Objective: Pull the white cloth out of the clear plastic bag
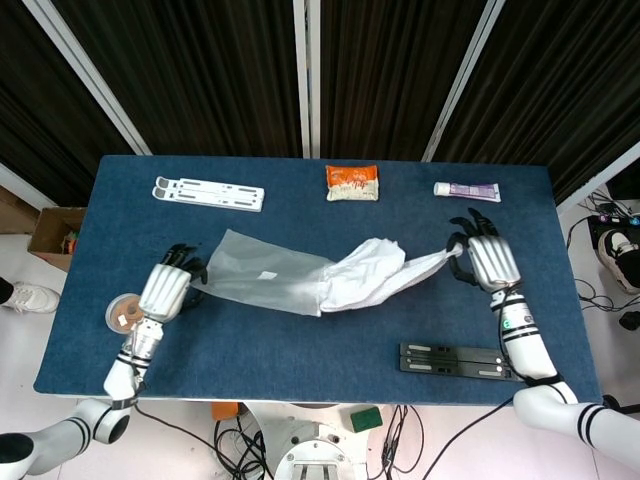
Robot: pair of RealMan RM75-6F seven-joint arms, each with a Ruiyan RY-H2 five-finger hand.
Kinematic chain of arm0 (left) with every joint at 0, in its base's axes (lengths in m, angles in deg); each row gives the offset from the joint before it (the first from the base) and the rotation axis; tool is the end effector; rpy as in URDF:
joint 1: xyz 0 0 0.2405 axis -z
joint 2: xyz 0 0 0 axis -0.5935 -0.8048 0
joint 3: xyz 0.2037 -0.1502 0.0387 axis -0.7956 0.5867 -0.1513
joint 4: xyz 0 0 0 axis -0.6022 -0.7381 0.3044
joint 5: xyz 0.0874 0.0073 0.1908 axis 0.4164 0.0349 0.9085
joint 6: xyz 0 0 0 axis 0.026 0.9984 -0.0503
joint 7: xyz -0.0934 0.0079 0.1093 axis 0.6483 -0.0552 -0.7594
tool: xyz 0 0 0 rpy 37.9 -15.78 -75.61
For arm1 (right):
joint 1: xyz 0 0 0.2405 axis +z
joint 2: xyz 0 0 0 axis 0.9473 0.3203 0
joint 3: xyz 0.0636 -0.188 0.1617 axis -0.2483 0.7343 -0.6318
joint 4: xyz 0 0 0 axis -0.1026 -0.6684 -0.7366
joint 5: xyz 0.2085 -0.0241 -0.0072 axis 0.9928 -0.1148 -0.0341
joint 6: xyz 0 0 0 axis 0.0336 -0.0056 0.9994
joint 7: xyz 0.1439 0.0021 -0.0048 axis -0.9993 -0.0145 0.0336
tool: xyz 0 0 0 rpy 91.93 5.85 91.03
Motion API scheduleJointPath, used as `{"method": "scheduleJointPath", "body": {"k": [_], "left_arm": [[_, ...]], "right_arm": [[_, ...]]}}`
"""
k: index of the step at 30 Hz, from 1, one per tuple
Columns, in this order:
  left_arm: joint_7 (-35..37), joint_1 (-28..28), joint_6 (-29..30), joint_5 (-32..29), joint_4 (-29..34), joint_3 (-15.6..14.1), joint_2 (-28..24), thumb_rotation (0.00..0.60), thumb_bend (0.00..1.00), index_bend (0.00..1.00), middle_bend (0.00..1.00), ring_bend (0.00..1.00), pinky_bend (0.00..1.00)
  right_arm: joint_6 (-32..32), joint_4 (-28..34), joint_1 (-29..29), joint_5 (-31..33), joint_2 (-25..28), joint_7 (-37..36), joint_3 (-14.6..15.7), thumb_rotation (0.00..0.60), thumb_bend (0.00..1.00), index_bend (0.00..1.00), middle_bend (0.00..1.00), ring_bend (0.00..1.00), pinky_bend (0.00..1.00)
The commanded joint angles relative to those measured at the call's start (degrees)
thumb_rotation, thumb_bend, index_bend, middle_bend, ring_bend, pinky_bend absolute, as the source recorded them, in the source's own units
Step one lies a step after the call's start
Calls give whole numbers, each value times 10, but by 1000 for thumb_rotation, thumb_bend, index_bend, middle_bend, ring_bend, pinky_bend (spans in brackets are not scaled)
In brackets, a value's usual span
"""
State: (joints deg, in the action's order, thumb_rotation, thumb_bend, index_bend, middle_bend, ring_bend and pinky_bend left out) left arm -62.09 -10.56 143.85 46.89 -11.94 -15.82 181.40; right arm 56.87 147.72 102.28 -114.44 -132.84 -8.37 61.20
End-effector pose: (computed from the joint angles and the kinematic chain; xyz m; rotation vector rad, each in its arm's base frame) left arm -0.2719 0.2956 -0.0045 -1.6283 -0.7929 -1.1128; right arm -0.2483 -0.3450 0.0662 1.5135 -1.0126 1.0428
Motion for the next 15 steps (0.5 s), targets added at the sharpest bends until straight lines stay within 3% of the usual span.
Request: {"method": "scheduleJointPath", "body": {"k": [1, 8, 10, 11, 12, 13, 15], "left_arm": [[7, -18, 7, -8, 4, -3, -15, 600, 481, 732, 445, 208, 168], [20, -34, 5, -12, 2, -5, -20, 600, 481, 724, 440, 207, 168], [17, -35, 0, -9, 6, -8, -22, 600, 468, 659, 410, 202, 166], [15, -35, -4, -9, 12, -10, -24, 600, 444, 612, 386, 194, 164], [10, -35, -9, -9, 24, -11, -30, 600, 375, 498, 329, 170, 158], [5, -36, -12, -9, 36, -11, -36, 600, 314, 407, 281, 148, 151], [-6, -38, -16, -12, 74, -11, -57, 600, 198, 219, 185, 99, 138]], "right_arm": [[1, -23, -12, 12, 7, -1, 1, 600, 618, 595, 223, 3, 144], [-16, -62, -17, 26, -5, -17, -4, 600, 618, 596, 222, 3, 141], [-32, -60, -14, 29, -5, -7, 0, 600, 601, 568, 207, 2, 121], [-47, -53, -12, 36, -1, 4, 4, 600, 561, 500, 177, 1, 93], [-74, -36, -9, 52, 11, 28, 9, 600, 515, 421, 142, 0, 67], [-98, -18, -5, 71, 25, 53, 13, 600, 391, 234, 71, 0, 27], [-138, 38, 3, 120, 65, 108, 17, 600, 205, 36, 5, 0, 0]]}}
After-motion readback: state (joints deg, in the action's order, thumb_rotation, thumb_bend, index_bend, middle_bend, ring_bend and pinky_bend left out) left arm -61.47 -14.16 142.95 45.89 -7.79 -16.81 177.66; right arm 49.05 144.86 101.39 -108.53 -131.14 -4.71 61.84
